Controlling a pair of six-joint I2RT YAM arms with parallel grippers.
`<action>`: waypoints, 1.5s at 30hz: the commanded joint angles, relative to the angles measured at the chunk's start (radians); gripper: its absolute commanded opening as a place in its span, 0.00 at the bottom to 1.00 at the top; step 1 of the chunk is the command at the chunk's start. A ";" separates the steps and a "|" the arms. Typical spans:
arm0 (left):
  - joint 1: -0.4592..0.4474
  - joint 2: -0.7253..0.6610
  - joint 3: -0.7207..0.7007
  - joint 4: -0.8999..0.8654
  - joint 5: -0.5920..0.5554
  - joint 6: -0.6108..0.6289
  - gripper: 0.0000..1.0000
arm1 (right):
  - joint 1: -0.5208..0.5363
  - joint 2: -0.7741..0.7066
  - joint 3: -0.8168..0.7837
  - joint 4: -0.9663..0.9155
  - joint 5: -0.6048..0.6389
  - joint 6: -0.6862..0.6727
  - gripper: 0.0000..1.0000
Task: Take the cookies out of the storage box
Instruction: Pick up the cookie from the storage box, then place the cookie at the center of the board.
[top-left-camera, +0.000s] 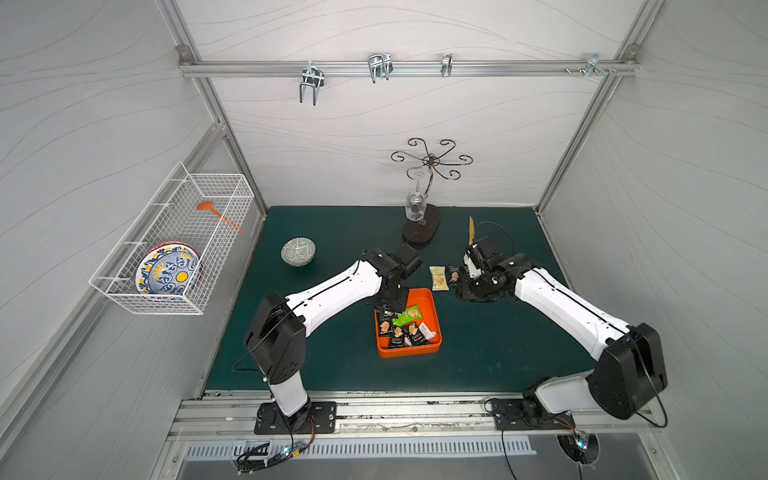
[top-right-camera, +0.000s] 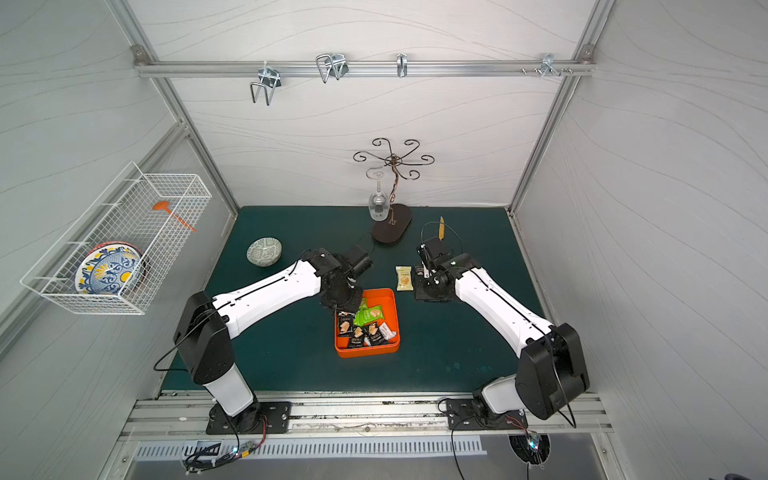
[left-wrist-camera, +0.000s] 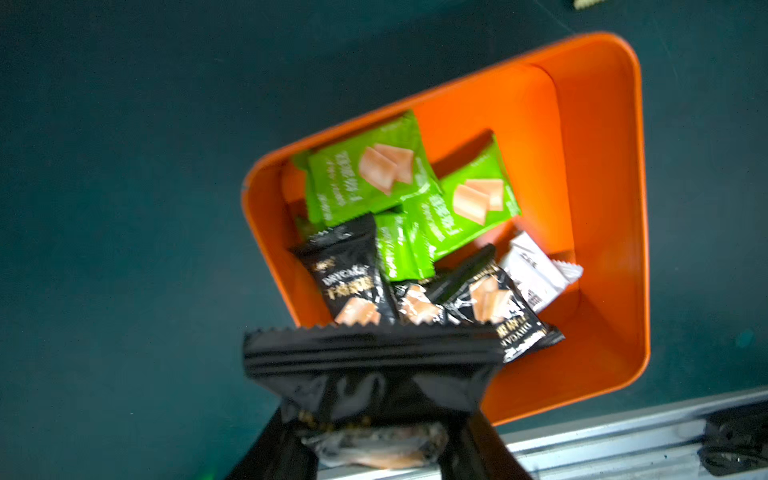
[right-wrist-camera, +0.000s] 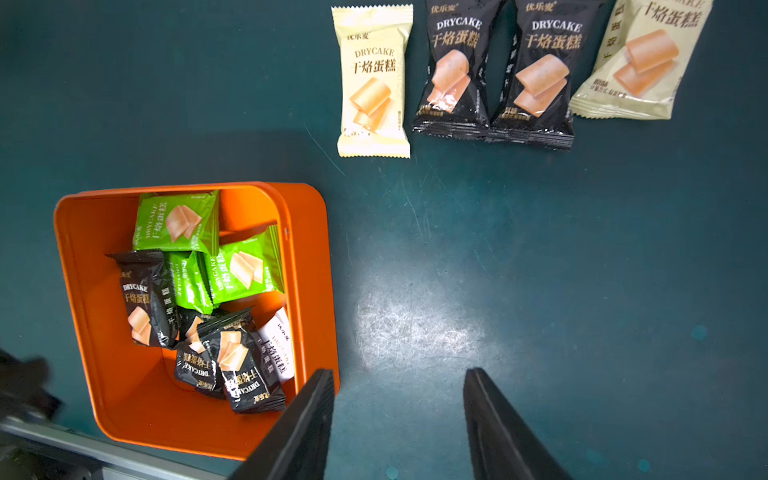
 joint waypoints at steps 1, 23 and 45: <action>0.082 -0.047 -0.011 -0.022 -0.031 0.056 0.43 | 0.005 0.018 0.025 -0.011 -0.010 0.004 0.55; 0.425 0.234 -0.062 0.217 0.013 0.186 0.43 | 0.014 0.058 0.046 -0.021 -0.010 -0.010 0.55; 0.429 0.220 0.002 0.158 -0.016 0.177 0.67 | 0.014 0.044 0.051 -0.025 -0.004 -0.026 0.55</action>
